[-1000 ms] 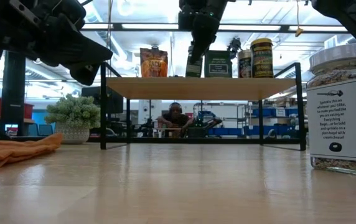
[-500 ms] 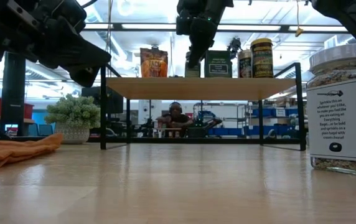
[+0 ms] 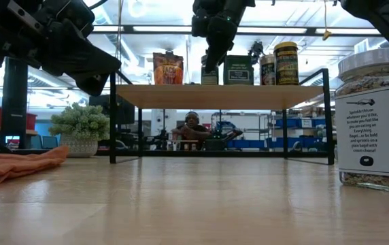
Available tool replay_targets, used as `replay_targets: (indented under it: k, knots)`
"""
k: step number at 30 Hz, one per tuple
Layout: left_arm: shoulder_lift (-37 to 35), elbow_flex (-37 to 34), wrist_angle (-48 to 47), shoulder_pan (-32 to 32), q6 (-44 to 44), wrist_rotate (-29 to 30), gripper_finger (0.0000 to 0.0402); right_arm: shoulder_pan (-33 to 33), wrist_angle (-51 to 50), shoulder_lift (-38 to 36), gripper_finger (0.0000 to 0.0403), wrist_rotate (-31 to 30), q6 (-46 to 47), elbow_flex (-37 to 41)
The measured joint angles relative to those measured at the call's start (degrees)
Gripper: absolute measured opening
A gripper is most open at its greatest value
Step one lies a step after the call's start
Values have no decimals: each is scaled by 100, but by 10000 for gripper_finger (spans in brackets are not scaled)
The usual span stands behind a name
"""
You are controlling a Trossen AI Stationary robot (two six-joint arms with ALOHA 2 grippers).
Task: Shelf spices
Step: Put the green seasoning bottle on the shelf, then put the white seasoning bottle on the shelf
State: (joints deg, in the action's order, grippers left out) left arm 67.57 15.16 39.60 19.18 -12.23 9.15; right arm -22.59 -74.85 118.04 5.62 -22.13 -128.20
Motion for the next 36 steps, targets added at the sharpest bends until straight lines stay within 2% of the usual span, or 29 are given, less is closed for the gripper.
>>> replay_targets:
  k: [14, 24, 31, 36]
  knots:
    - [0, 0, -62, 0, -2, 0, 1, 4, 22, 0, 318, -247, -42, -1]
    - [1, 2, -82, 0, -4, 0, 1, 24, 44, -95, 323, -283, -52, -18]
    - [2, 2, -102, -2, -4, 0, 1, 77, -9, -178, 327, -330, 0, -653]
    - [2, 4, -123, -2, -23, 0, 1, 149, -38, -521, 325, -523, 96, -644]
